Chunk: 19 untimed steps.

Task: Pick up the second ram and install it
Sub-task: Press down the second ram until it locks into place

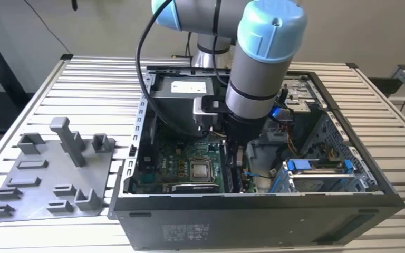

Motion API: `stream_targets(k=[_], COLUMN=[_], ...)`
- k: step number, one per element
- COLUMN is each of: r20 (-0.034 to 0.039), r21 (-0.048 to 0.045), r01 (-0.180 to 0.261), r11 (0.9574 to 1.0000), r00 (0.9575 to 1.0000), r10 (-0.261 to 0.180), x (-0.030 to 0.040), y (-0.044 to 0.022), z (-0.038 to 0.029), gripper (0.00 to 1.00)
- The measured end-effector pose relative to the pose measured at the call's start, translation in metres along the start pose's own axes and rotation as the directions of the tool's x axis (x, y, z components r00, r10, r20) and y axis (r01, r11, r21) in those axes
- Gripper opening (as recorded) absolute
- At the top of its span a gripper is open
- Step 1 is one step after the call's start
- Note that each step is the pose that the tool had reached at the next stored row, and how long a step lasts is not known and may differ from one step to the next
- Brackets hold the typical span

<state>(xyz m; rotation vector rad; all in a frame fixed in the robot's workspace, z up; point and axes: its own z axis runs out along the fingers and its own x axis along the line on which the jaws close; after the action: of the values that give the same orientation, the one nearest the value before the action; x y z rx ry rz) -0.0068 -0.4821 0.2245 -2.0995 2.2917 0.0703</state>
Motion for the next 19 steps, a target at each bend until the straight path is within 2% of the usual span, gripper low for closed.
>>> stream_targets(k=[4,6,8,10,19], r20=[-0.0012,0.0015,0.0077,0.0046,0.0050], r21=[-0.0002,-0.0007,0.0002,-0.0003,-0.0002], r01=[0.000,0.000,0.000,0.000,0.000], r11=[1.0000,1.0000,1.0000,1.0000,1.0000], r00=[1.0000,1.0000,1.0000,1.0000,1.0000], r10=[0.000,0.000,0.000,0.000,0.000], x=[0.0006,0.0002,-0.0007,-0.0006,-0.0029], y=[-0.0001,-0.0001,-0.0001,0.0001,0.0006], z=[0.0068,0.0062,0.0002,-0.0098,-0.0507], gripper=[0.11,0.11,0.11,0.11,0.11])
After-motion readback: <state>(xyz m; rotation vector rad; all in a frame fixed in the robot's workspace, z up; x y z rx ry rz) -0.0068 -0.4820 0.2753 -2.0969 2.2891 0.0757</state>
